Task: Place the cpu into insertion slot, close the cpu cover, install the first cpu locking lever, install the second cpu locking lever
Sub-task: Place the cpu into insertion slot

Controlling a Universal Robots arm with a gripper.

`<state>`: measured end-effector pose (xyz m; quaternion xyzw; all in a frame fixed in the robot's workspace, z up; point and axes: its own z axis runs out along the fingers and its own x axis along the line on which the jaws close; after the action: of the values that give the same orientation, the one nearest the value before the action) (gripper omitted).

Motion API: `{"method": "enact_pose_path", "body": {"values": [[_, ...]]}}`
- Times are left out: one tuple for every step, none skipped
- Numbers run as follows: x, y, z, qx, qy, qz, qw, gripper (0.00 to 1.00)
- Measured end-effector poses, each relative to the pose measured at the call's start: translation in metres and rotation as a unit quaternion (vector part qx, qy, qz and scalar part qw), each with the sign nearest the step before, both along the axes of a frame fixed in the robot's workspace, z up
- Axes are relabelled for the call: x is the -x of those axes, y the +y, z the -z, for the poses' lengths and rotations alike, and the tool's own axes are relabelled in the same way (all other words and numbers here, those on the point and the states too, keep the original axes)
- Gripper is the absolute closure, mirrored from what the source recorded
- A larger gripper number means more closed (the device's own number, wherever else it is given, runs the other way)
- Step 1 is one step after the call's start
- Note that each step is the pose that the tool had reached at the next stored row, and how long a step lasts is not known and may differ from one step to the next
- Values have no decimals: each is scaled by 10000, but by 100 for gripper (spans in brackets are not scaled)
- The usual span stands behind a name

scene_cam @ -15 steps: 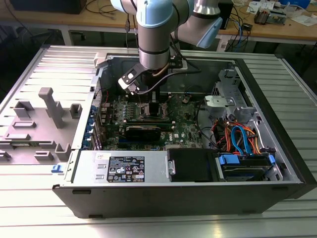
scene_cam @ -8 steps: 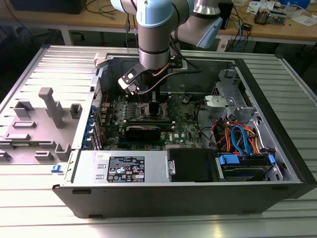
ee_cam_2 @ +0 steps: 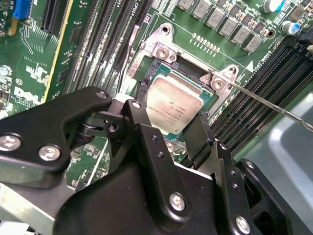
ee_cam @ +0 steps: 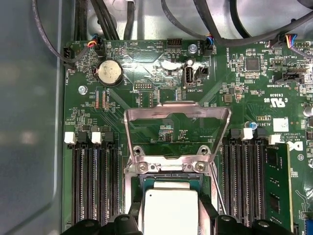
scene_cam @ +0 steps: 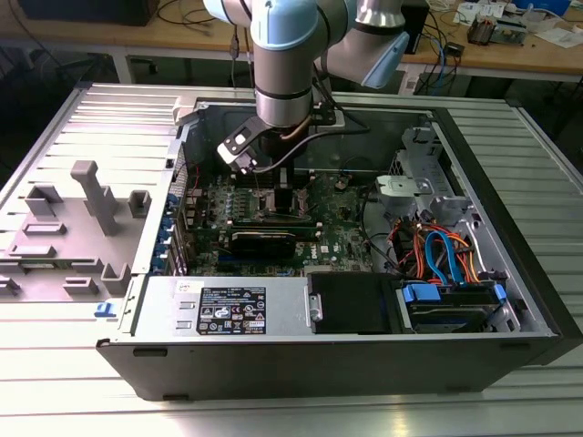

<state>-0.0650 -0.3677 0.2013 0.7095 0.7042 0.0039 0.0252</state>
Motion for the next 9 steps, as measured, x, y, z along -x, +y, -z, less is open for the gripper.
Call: {"method": "enact_pose_path", "body": {"values": [[1,0,-15,3,0,-9,10000,46],[0,0,-15,2,0,-19,10000,46],[0,0,-15,2,0,-30,10000,46],[1,0,-16,2,0,-70,10000,46],[1,0,-15,3,1,-140,9999,46],[1,-1,-14,4,1,-148,9999,46],[1,-1,-11,4,1,-151,9999,46],[0,0,-2,3,0,-152,9999,46],[0,-1,3,4,1,-153,9999,46]]}}
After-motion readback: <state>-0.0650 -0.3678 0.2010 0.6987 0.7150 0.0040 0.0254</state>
